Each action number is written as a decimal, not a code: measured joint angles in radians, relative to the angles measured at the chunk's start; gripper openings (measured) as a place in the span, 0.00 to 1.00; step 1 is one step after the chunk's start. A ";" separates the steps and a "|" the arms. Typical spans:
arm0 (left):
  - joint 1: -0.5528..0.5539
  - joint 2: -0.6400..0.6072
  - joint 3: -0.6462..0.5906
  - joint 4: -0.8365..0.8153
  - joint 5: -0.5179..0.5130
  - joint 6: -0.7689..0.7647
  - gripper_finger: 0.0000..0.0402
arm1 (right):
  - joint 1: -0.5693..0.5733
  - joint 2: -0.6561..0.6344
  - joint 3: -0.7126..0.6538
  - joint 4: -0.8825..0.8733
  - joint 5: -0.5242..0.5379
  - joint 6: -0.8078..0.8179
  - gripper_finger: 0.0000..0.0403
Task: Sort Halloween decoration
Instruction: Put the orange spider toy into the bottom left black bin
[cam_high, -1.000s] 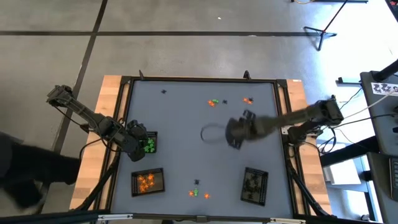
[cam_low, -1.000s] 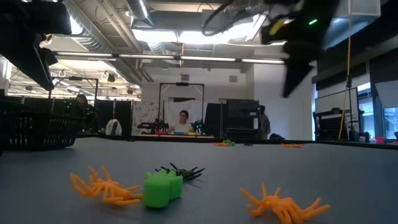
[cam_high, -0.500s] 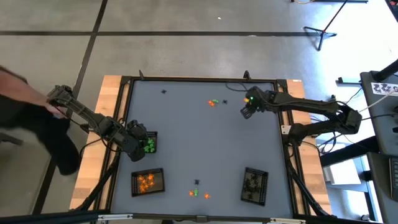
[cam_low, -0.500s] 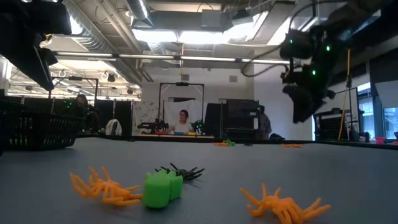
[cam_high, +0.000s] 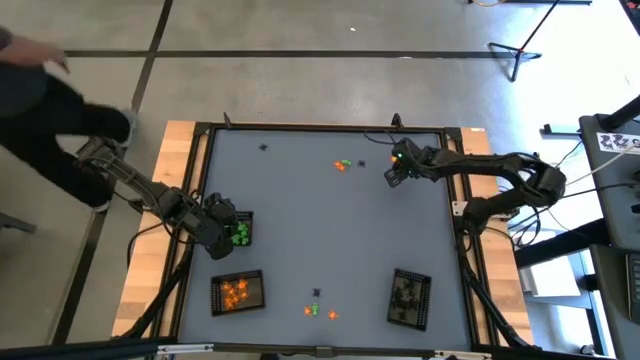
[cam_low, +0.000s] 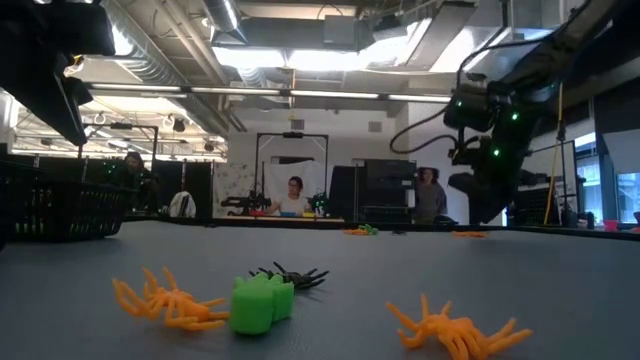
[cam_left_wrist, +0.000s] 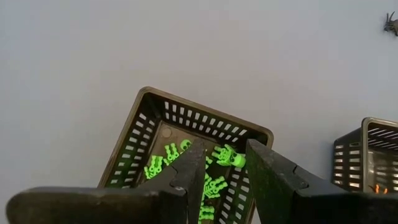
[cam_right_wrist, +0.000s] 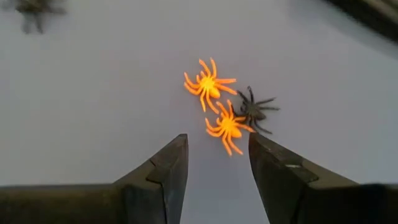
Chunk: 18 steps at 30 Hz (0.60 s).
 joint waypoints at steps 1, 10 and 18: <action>0.000 0.000 0.000 0.000 0.000 0.000 0.27 | -0.006 0.019 0.000 0.009 -0.001 -0.001 0.41; 0.000 0.000 0.000 0.000 0.000 0.000 0.27 | -0.059 0.153 0.005 0.099 -0.004 -0.006 0.40; 0.000 0.000 0.000 0.000 0.000 0.000 0.27 | -0.055 0.160 0.004 0.097 -0.034 -0.033 0.08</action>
